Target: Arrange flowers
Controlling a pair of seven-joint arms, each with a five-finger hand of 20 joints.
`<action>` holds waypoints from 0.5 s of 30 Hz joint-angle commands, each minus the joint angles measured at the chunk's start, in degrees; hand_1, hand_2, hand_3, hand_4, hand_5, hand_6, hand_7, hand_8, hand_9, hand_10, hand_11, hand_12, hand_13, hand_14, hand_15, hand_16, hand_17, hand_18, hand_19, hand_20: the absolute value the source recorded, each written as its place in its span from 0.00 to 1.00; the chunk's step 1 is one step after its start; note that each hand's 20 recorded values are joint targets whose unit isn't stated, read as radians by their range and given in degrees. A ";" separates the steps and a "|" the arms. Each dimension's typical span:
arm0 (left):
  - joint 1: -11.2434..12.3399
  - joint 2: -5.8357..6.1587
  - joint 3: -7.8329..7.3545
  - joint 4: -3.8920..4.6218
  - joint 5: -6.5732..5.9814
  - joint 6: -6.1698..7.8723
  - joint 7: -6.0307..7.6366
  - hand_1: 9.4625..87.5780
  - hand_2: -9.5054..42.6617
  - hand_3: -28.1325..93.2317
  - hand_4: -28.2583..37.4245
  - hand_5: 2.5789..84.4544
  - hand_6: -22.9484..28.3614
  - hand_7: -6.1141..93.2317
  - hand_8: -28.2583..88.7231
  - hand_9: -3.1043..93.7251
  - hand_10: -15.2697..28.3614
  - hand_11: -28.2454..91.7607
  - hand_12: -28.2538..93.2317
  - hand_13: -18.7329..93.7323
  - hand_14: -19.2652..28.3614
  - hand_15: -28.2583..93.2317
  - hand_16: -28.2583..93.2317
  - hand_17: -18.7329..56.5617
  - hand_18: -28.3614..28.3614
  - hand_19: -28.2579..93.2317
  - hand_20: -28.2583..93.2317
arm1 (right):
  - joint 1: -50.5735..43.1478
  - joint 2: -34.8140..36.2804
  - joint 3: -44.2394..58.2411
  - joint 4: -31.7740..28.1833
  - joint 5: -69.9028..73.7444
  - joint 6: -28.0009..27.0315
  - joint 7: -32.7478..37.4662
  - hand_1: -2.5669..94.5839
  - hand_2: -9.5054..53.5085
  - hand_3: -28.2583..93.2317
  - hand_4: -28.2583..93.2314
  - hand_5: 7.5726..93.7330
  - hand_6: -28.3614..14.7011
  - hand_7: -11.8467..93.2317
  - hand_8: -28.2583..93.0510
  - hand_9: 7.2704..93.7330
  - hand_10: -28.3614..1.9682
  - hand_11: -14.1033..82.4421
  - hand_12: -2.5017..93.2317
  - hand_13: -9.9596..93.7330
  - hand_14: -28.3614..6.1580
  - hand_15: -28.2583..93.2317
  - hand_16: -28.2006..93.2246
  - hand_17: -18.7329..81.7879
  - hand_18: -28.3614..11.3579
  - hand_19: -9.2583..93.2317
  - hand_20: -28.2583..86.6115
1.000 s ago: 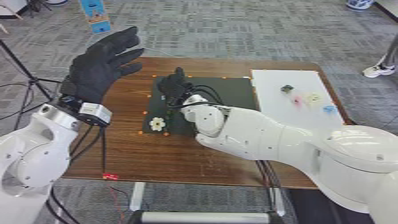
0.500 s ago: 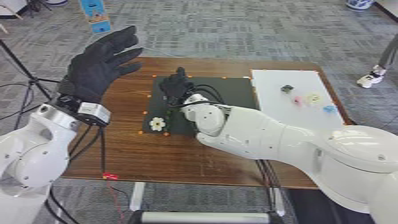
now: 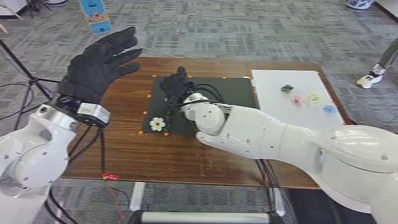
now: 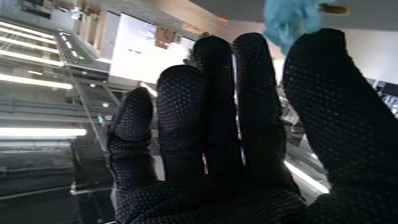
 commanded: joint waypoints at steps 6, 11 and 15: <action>2.56 -0.56 -2.01 -1.12 -0.06 0.84 -0.13 0.14 0.05 0.78 0.00 0.27 0.50 0.24 0.16 0.24 0.58 0.37 0.36 0.32 0.67 0.36 0.27 0.08 0.90 0.56 0.29 | 2.29 3.43 2.48 -8.00 -2.34 -0.81 -0.05 0.46 0.00 0.85 0.00 0.56 0.77 0.48 0.08 0.58 0.66 0.56 0.31 0.56 0.55 0.87 0.50 0.38 0.24 0.83 0.75; 4.42 -0.87 -3.31 -1.75 -0.09 1.22 -0.43 0.14 0.05 0.78 0.00 0.27 0.50 0.24 0.16 0.24 0.58 0.37 0.36 0.32 0.68 0.36 0.27 0.08 0.90 0.56 0.29 | 3.99 6.28 1.44 -11.46 -2.44 -0.30 0.06 0.45 0.00 0.86 0.00 0.56 0.76 0.47 0.08 0.56 0.65 0.56 0.31 0.55 0.55 0.87 0.50 0.37 0.24 0.83 0.75; 6.67 -2.26 -4.60 -2.27 -0.08 1.25 -1.14 0.14 0.05 0.78 0.00 0.27 0.50 0.23 0.16 0.24 0.58 0.37 0.36 0.32 0.68 0.36 0.27 0.08 0.90 0.56 0.29 | 1.58 12.13 6.09 -17.16 -4.21 0.44 -0.72 0.43 0.00 0.87 0.00 0.55 0.75 0.47 0.08 0.55 0.64 0.55 0.31 0.55 0.53 0.87 0.50 0.37 0.24 0.83 0.75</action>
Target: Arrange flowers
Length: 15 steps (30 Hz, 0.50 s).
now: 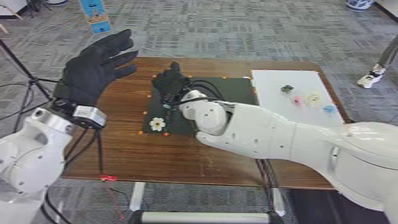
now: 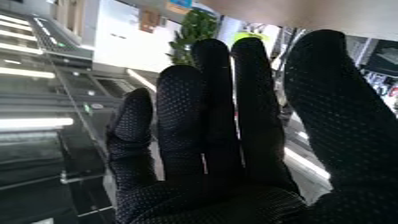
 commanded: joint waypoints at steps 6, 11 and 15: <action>7.42 -3.78 -4.56 -1.96 -0.19 1.71 -1.80 0.14 0.05 0.79 0.00 0.27 0.50 0.23 0.16 0.24 0.58 0.37 0.36 0.32 0.67 0.36 0.27 0.08 0.90 0.56 0.29 | -8.72 22.19 17.51 -18.72 -2.46 3.31 -2.19 0.36 0.00 0.90 0.00 0.39 0.63 0.40 0.11 0.39 0.54 0.50 0.31 0.48 0.50 0.84 0.47 0.35 0.23 0.81 0.73; 10.08 -4.83 -6.39 -2.38 -0.19 2.56 -1.83 0.14 0.05 0.78 0.00 0.27 0.50 0.23 0.16 0.24 0.58 0.37 0.36 0.33 0.68 0.36 0.27 0.08 0.90 0.56 0.29 | -16.57 29.00 26.67 -19.50 -1.31 9.50 -1.88 0.33 0.00 0.90 0.00 0.28 0.54 0.33 0.14 0.27 0.48 0.41 0.29 0.42 0.50 0.79 0.43 0.33 0.22 0.79 0.72; 12.93 -6.01 -7.89 -3.24 -0.23 2.53 -2.18 0.14 0.05 0.79 0.00 0.27 0.50 0.23 0.16 0.24 0.58 0.37 0.36 0.33 0.68 0.36 0.26 0.08 0.90 0.56 0.29 | -23.70 32.42 34.32 -19.59 -0.84 9.61 0.08 0.32 0.00 0.90 0.00 0.27 0.53 0.33 0.15 0.26 0.47 0.40 0.29 0.42 0.49 0.80 0.43 0.33 0.22 0.79 0.72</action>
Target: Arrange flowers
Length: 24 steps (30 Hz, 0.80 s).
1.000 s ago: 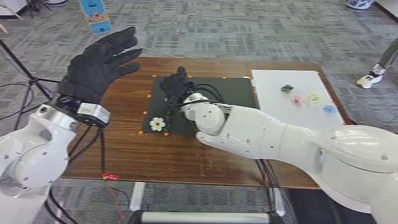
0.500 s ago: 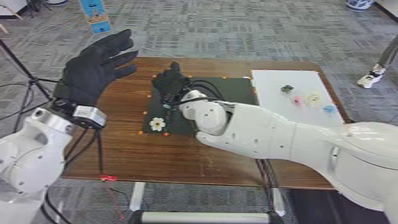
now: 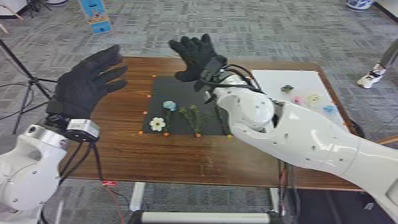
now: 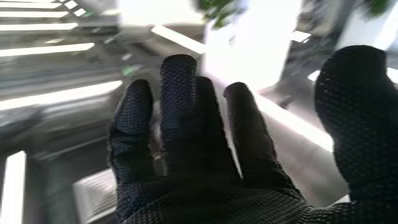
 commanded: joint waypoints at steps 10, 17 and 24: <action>7.58 -3.96 -3.33 -2.27 0.03 1.60 -0.03 0.14 0.05 0.79 0.00 0.27 0.50 0.23 0.16 0.24 0.58 0.37 0.36 0.33 0.68 0.36 0.26 0.08 0.90 0.56 0.29 | -20.03 21.89 17.66 4.97 2.41 0.19 8.24 0.33 0.00 0.88 0.00 0.30 0.52 0.30 0.15 0.31 0.48 0.38 0.27 0.43 0.48 0.82 0.43 0.34 0.21 0.79 0.72; 8.76 -4.51 -3.40 -2.68 0.02 1.99 -0.29 0.14 0.05 0.78 0.00 0.27 0.50 0.23 0.16 0.24 0.58 0.37 0.36 0.33 0.68 0.36 0.26 0.08 0.89 0.56 0.29 | -23.04 24.12 18.84 5.15 2.25 -0.45 9.30 0.35 0.00 0.87 0.00 0.34 0.54 0.30 0.15 0.37 0.50 0.37 0.26 0.46 0.48 0.85 0.44 0.34 0.21 0.80 0.72; 8.42 -4.61 -3.26 -2.59 0.22 1.38 -0.83 0.14 0.05 0.79 0.00 0.27 0.50 0.23 0.16 0.24 0.58 0.37 0.36 0.33 0.68 0.36 0.27 0.08 0.89 0.56 0.29 | -21.58 23.00 17.04 8.03 2.91 -3.04 9.75 0.36 0.00 0.86 0.00 0.37 0.58 0.33 0.14 0.40 0.54 0.41 0.26 0.48 0.49 0.85 0.45 0.34 0.21 0.79 0.73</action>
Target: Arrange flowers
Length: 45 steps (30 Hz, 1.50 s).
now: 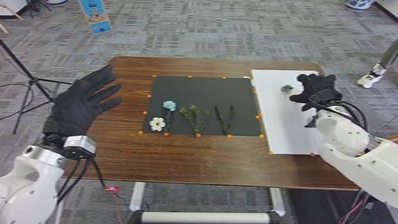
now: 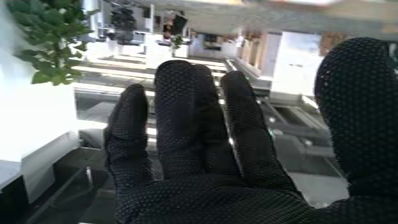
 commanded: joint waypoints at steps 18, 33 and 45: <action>0.87 -1.16 -0.48 -0.65 0.26 -0.16 -1.00 0.14 0.05 0.79 0.00 0.27 0.50 0.24 0.16 0.24 0.59 0.38 0.36 0.33 0.68 0.36 0.26 0.08 0.89 0.56 0.29 | 4.18 -4.58 -6.15 8.38 -0.23 -2.76 1.32 0.37 0.00 0.85 0.00 0.50 0.68 0.41 0.11 0.55 0.64 0.53 0.28 0.55 0.54 0.85 0.46 0.35 0.22 0.80 0.73; 1.92 -0.57 -1.85 -1.35 0.07 1.21 -0.15 0.14 0.06 0.79 0.00 0.27 0.50 0.24 0.16 0.24 0.59 0.38 0.36 0.33 0.68 0.36 0.26 0.08 0.89 0.56 0.29 | 5.87 -5.51 -7.19 7.38 -3.47 6.46 -0.73 0.51 0.01 0.89 0.00 0.66 0.75 0.64 0.26 0.76 0.71 0.46 0.57 0.64 0.62 0.83 0.58 0.41 0.22 0.84 0.74; 1.90 -0.73 -2.14 -1.44 0.14 1.49 0.02 0.14 0.07 0.79 0.00 0.27 0.50 0.24 0.16 0.24 0.59 0.37 0.35 0.33 0.68 0.36 0.26 0.08 0.89 0.56 0.29 | 11.05 -5.68 -8.78 3.77 -4.65 10.75 -1.36 0.51 0.00 0.90 0.00 0.66 0.74 0.64 0.26 0.75 0.69 0.48 0.57 0.65 0.61 0.83 0.59 0.41 0.22 0.84 0.74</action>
